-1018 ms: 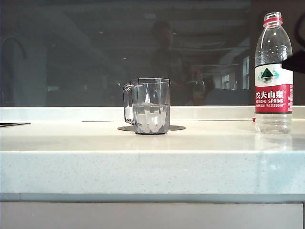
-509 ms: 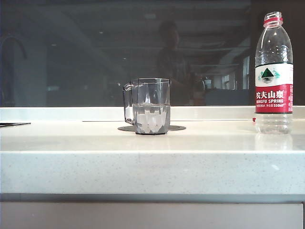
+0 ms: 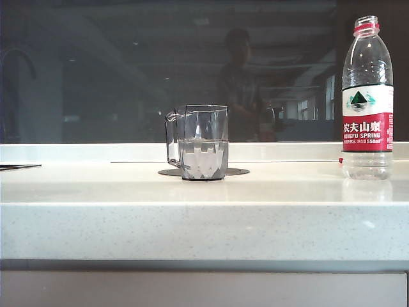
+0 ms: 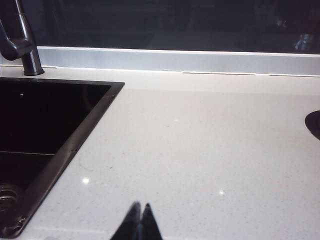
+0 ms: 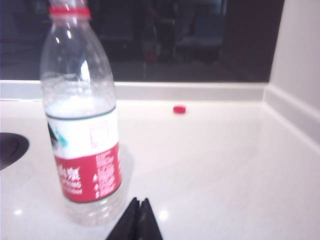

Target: Pick up the mineral water bottle on the table and pour water into the mug until it's half full.

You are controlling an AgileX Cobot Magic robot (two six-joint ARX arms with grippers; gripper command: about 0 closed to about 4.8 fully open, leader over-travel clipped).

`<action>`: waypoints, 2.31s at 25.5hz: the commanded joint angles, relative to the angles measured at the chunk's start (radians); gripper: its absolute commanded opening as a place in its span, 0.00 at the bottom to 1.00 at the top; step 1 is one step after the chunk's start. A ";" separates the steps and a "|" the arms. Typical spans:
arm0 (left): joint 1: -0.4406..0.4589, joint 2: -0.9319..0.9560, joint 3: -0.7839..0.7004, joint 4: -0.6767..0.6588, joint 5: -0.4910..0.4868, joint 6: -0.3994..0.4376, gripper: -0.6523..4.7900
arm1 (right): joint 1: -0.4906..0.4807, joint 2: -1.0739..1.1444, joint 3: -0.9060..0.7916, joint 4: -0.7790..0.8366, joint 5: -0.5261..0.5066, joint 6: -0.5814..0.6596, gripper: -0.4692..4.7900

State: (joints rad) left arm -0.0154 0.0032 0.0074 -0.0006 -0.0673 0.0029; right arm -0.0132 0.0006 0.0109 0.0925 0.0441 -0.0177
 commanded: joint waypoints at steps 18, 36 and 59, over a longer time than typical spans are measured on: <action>0.000 0.001 0.003 0.008 0.001 -0.003 0.11 | 0.019 -0.002 -0.010 -0.011 -0.020 0.013 0.08; 0.000 0.000 0.003 0.008 0.001 -0.003 0.11 | -0.016 -0.002 -0.010 -0.014 -0.017 0.013 0.08; 0.000 0.000 0.003 0.008 0.001 -0.003 0.11 | -0.015 -0.002 -0.010 -0.014 -0.018 0.013 0.08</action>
